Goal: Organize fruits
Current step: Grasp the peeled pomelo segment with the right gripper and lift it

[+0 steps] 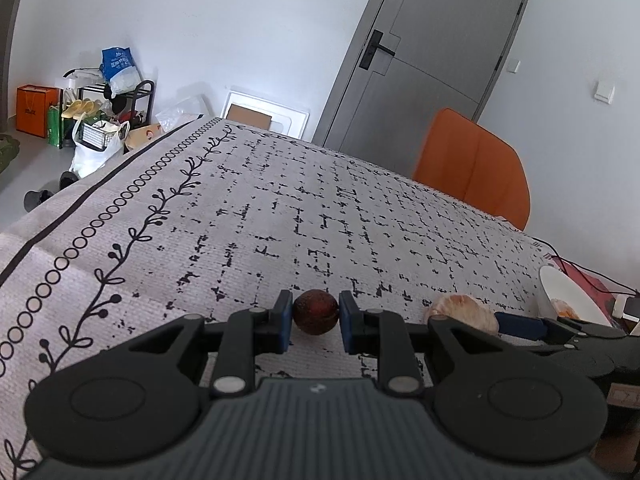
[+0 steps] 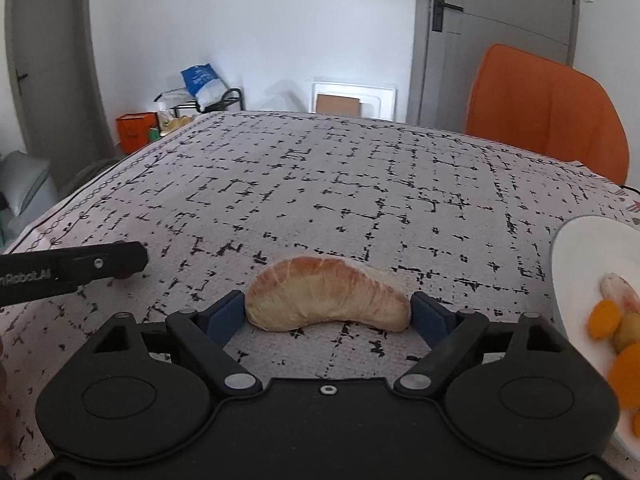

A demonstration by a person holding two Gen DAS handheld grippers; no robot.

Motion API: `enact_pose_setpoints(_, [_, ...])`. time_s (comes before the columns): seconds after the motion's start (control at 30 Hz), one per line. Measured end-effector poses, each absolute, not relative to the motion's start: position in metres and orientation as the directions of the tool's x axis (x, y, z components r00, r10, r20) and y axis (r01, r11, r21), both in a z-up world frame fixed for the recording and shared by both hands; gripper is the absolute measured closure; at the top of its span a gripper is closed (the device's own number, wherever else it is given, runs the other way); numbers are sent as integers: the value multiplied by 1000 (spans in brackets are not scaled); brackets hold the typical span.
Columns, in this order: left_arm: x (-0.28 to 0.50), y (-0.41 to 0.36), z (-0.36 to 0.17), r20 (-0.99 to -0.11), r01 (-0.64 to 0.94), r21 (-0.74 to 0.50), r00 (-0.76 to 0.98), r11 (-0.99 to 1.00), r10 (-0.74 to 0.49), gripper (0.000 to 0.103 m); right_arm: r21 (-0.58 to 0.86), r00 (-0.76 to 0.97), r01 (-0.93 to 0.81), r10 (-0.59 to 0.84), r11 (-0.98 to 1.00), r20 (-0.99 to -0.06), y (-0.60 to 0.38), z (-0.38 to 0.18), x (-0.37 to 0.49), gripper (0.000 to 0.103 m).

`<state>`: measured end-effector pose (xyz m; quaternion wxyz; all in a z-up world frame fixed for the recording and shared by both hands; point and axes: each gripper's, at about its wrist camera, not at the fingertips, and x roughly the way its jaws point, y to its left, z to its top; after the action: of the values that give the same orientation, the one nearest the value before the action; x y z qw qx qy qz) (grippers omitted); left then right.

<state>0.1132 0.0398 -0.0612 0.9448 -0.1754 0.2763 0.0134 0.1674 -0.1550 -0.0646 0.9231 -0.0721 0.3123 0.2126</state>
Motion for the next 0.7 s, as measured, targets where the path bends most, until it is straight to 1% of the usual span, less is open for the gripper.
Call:
enact_pose_setpoints(0.13, [113, 40, -57, -526, -131, -310, 849, 942, -54, 80, 36, 710, -436, 369, 899, -600, -163, -61, 164, 18])
enact_pose_setpoints(0.33, [109, 26, -44, -508, -117, -285, 860, 951, -47, 80, 68, 739, -422, 386, 904, -552, -185, -46, 152, 18])
enact_pose_setpoints(0.53, [109, -2, -37, -500, -65, -272, 862, 960, -83, 80, 83, 779, -410, 396, 908, -486, -216, -24, 135, 19])
enact_pose_setpoints(0.7, [108, -24, -27, -490, -29, -245, 866, 969, -98, 80, 116, 804, -383, 392, 917, -448, -239, -17, 129, 19])
